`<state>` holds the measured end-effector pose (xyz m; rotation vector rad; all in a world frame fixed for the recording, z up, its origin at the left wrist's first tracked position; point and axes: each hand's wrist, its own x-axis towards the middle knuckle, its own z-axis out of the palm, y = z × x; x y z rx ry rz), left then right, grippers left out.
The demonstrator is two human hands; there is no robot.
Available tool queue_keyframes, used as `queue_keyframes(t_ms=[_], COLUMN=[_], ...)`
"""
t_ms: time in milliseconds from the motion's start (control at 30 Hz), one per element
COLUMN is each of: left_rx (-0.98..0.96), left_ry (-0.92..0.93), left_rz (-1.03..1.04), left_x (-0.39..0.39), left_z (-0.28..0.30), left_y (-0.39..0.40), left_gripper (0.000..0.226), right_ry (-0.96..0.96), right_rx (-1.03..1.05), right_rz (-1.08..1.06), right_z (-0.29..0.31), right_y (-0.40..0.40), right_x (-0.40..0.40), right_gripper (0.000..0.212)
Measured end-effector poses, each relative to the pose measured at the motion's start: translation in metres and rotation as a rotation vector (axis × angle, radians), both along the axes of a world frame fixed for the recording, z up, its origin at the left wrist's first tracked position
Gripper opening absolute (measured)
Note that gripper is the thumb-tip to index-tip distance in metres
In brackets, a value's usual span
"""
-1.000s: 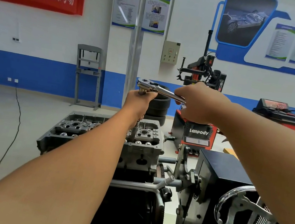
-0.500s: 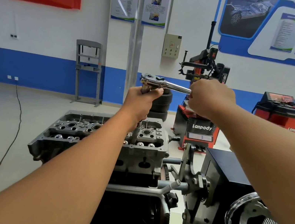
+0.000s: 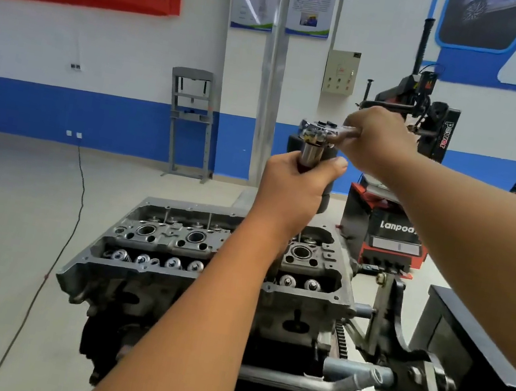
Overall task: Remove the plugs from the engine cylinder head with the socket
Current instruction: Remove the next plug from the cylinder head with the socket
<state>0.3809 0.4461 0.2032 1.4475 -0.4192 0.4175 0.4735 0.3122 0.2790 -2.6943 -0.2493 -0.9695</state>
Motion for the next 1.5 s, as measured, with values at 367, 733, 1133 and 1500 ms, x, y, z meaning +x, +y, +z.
queue_keyframes(t_ms=[367,733,1133,1500], left_rx=[-0.080,-0.146,-0.047,-0.247], left_ry=[-0.037,0.055,-0.214,-0.252], left_rz=[0.062,0.098,0.135,-0.047], left_x=[0.007,0.019,0.008,0.005], left_z=[-0.006,0.000,-0.016,-0.033], left_y=[0.004,0.003,-0.004,0.016], left_gripper=[0.028,0.046,0.041,0.058], right_ry=[-0.110,-0.546,-0.320,-0.386], right_rx=[-0.220,-0.120,0.444,1.331], right_rz=[-0.076,-0.086,0.455,0.508], right_z=[0.004,-0.063,-0.043,-0.093], right_y=[-0.004,0.003,0.027,0.099], right_x=[-0.009,-0.109,-0.063,-0.127], right_gripper=[0.022,0.055,0.052,0.042])
